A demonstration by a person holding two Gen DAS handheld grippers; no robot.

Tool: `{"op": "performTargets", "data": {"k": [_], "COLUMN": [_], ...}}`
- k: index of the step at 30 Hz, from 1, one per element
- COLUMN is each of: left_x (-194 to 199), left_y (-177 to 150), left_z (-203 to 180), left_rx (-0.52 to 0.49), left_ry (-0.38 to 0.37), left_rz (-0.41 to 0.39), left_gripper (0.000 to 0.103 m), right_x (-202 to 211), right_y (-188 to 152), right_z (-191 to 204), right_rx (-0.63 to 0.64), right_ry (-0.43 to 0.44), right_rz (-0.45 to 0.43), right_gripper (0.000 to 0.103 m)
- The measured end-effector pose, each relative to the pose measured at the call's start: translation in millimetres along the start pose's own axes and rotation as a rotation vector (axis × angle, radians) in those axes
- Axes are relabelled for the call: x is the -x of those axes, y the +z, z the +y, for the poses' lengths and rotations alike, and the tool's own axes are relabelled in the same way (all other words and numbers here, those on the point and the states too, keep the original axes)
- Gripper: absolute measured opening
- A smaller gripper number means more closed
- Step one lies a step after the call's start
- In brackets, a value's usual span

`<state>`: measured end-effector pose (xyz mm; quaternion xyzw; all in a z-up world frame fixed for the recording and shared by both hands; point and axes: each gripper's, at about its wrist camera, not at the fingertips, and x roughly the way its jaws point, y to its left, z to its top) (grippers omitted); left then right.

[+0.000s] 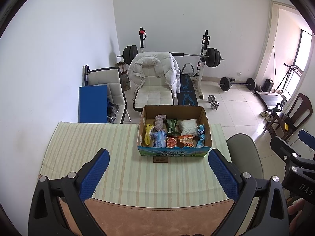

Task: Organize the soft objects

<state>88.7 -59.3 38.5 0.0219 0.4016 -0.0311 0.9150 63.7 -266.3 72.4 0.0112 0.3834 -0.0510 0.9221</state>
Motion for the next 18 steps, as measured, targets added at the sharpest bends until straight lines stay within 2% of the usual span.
{"op": "performTargets", "data": {"k": [18], "left_x": [3.7], "left_y": [-0.6], "left_z": [1.0], "left_rx": [-0.002], "left_ry": [-0.004], "left_rz": [-0.004], "left_gripper": [0.103], "right_x": [5.4], "right_y": [-0.6], "right_z": [-2.0], "right_rx": [-0.009], "right_ry": [-0.004], "right_rz": [-0.008], "right_gripper": [0.103]}}
